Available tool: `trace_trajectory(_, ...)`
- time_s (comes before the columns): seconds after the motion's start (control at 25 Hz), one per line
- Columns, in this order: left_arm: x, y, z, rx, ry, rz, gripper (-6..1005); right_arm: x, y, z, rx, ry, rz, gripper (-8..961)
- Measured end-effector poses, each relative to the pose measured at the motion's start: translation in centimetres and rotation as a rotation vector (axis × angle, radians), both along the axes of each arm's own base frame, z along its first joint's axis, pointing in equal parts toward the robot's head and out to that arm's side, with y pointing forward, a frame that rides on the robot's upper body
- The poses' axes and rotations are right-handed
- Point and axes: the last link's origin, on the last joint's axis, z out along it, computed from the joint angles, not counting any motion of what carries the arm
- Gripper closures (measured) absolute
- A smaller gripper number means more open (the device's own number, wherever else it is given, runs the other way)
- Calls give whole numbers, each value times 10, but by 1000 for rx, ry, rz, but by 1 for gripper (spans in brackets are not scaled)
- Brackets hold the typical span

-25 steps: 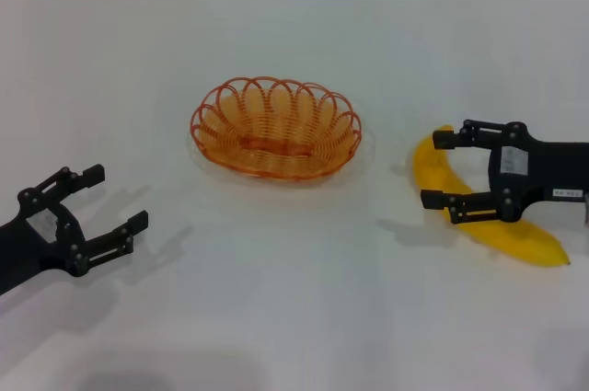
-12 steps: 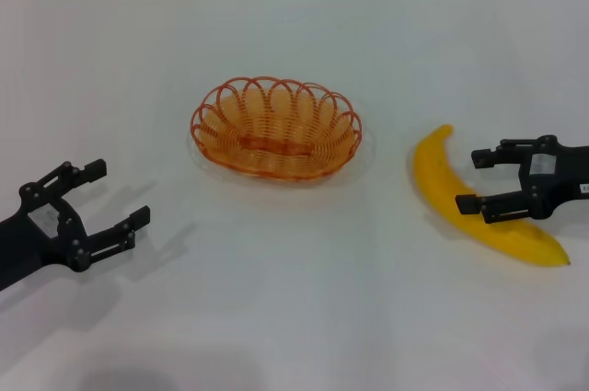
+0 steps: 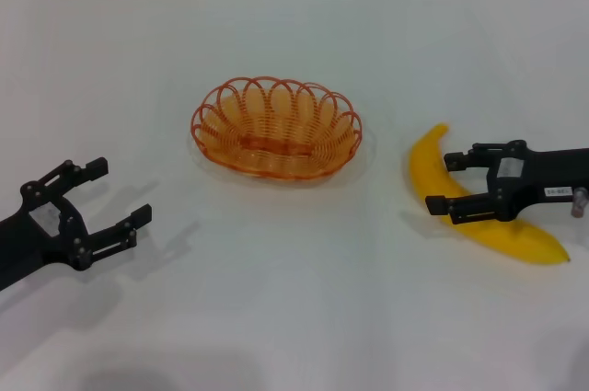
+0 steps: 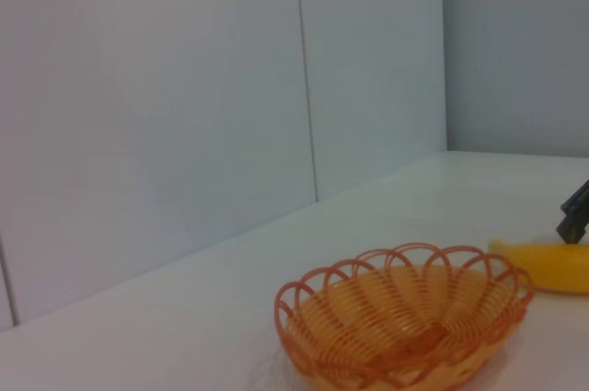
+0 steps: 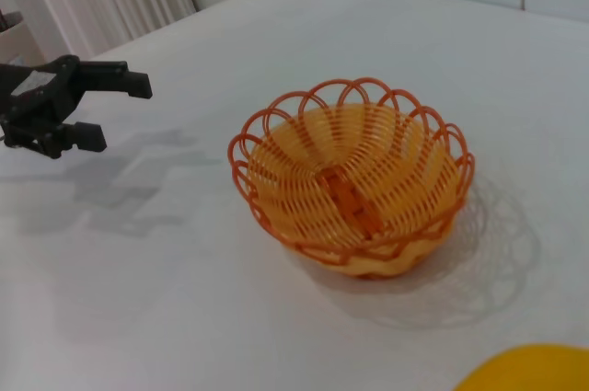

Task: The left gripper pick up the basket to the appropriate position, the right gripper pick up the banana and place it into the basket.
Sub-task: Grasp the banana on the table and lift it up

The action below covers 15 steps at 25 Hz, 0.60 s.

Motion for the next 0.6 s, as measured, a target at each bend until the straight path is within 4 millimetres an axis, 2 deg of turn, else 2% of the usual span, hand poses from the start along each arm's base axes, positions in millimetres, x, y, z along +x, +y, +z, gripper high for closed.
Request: trace_trajectory(0.6, 0, -1, 0, -2, -4, 1, 119, 9, 8, -11, 32, -48, -68, 159)
